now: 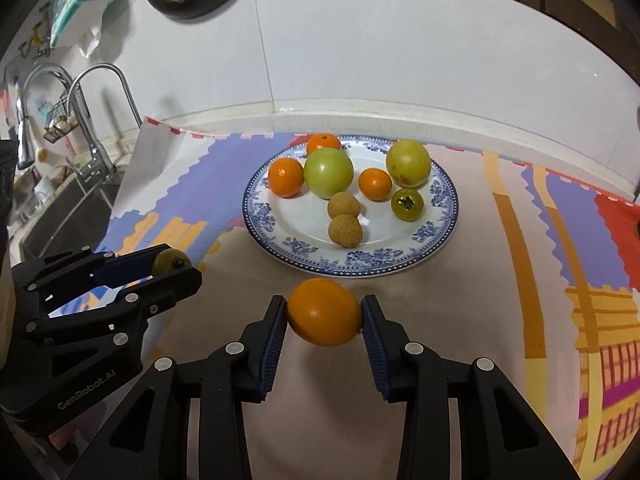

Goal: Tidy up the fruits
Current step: 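Carry the green fruit and orange onto the plate and open both tools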

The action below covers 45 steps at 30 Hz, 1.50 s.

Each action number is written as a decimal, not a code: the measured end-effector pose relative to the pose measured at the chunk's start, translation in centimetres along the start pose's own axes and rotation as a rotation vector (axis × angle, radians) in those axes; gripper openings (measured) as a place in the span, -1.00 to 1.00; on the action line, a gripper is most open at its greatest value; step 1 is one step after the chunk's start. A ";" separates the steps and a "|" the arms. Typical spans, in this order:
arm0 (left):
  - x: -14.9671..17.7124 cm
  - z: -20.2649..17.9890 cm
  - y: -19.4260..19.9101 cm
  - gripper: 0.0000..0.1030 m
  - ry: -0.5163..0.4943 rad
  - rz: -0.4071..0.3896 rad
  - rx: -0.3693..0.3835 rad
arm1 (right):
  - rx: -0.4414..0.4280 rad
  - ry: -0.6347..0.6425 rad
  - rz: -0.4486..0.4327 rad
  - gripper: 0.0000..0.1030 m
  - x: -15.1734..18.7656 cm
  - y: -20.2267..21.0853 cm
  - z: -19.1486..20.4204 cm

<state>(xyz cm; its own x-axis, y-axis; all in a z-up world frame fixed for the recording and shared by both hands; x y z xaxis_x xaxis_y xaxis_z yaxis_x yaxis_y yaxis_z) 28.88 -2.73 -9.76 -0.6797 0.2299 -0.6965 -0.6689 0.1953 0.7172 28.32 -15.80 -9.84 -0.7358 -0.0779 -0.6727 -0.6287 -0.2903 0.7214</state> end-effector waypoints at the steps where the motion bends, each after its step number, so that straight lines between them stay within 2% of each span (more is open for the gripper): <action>1: -0.1 0.0 0.3 -0.44 0.004 -0.007 0.003 | 0.000 -0.001 -0.006 -0.24 0.0 0.3 0.0; 25: -3.3 -1.9 5.2 -0.44 -0.011 -0.153 0.008 | 0.016 0.023 -0.174 -0.24 -2.2 7.0 0.2; 36: -5.4 -2.2 3.5 -0.44 -0.022 -0.160 -0.013 | 0.017 0.027 -0.182 -0.24 -3.8 6.1 -1.0; 45: -6.5 -1.7 0.0 -0.44 -0.019 -0.114 -0.024 | 0.020 0.023 -0.154 -0.24 -5.3 3.2 -2.4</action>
<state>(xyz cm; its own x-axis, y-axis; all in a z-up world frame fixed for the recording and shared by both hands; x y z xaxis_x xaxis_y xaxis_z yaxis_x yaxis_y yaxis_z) 32.74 -5.87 -5.26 -0.5931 0.2261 -0.7727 -0.7486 0.1984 0.6326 30.82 -18.62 -4.40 -0.6245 -0.0552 -0.7791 -0.7388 -0.2819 0.6122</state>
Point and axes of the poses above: each gripper's, at about its wrist camera, not at the fingertips, and y roughly against the way its jaws point, z to its left, x to its underside, the point moved 3 cm from there along -y, roughly the way its jaws point, and after that the axes turned 6 degrees about -x, right-handed, at the moved point
